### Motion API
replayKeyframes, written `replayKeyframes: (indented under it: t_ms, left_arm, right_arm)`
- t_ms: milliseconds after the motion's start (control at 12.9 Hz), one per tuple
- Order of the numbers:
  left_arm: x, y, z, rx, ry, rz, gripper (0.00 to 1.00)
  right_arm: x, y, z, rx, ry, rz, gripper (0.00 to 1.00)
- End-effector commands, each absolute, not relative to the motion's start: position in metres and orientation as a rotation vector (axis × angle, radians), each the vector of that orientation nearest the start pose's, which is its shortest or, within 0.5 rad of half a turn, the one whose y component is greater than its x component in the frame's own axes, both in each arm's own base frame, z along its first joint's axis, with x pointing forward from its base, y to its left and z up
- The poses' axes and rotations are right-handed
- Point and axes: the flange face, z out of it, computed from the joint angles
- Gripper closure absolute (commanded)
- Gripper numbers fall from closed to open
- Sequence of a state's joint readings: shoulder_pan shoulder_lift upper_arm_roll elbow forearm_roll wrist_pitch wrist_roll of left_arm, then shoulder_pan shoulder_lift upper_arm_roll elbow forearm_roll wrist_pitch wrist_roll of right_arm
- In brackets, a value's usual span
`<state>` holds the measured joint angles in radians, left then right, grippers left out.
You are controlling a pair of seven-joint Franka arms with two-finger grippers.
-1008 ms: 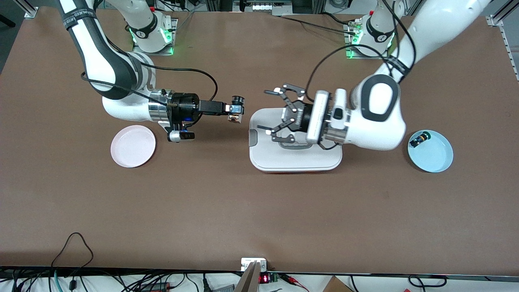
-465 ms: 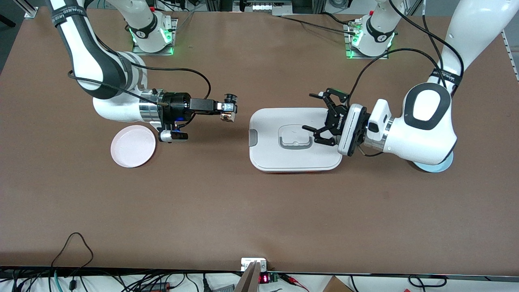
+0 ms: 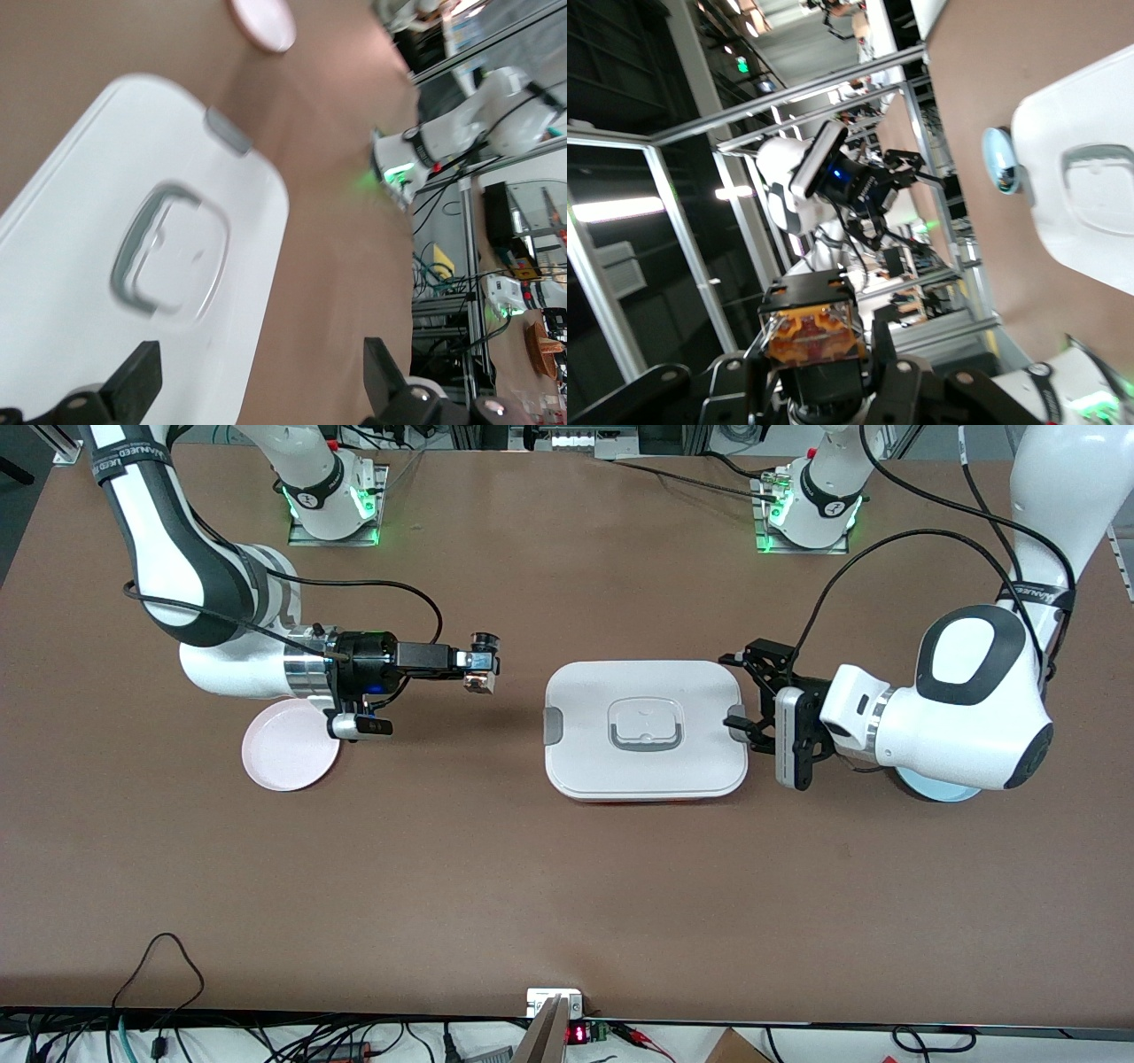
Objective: Transfer orange switch to right arm and place
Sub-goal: 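Move the switch over the white plate while the left gripper returns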
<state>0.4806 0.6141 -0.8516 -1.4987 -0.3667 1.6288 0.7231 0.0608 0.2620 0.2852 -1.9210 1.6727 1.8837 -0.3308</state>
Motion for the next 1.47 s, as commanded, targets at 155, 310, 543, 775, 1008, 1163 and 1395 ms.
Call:
replayKeyframes:
  t_ms: [155, 310, 543, 775, 1008, 1163, 1395]
  left_arm:
    - [0.63, -0.136, 0.428, 2.421, -0.905, -0.421, 0.0]
    - [0.631, -0.123, 0.442, 2.653, -0.796, -0.531, 0.0]
    - [0.63, -0.119, 0.459, 2.909, -0.757, -0.628, 0.0]
    - [0.641, -0.08, 0.509, 3.052, -0.624, -0.482, 0.0]
    - [0.629, -0.047, 0.528, 3.181, -0.094, -0.384, 0.0]
    - [0.612, -0.028, 0.553, 3.188, 0.064, -0.156, 0.0]
    - [0.577, -0.013, 0.572, 3.193, -0.038, 0.031, 0.0]
  right_arm:
    - [0.566, 0.247, 0.423, -1.859, 0.097, 0.288, 0.82]
    - [0.566, 0.24, 0.426, -2.035, 0.032, 0.309, 0.82]
    - [0.561, 0.229, 0.418, -2.271, -0.117, 0.319, 0.82]
    - [0.557, 0.217, 0.405, -2.489, -0.299, 0.33, 0.82]
    - [0.552, 0.206, 0.392, -2.601, -0.53, 0.346, 0.82]
    - [0.553, 0.195, 0.385, -2.619, -0.819, 0.34, 0.82]
    - [0.557, 0.175, 0.381, -2.672, -1.27, 0.352, 0.82]
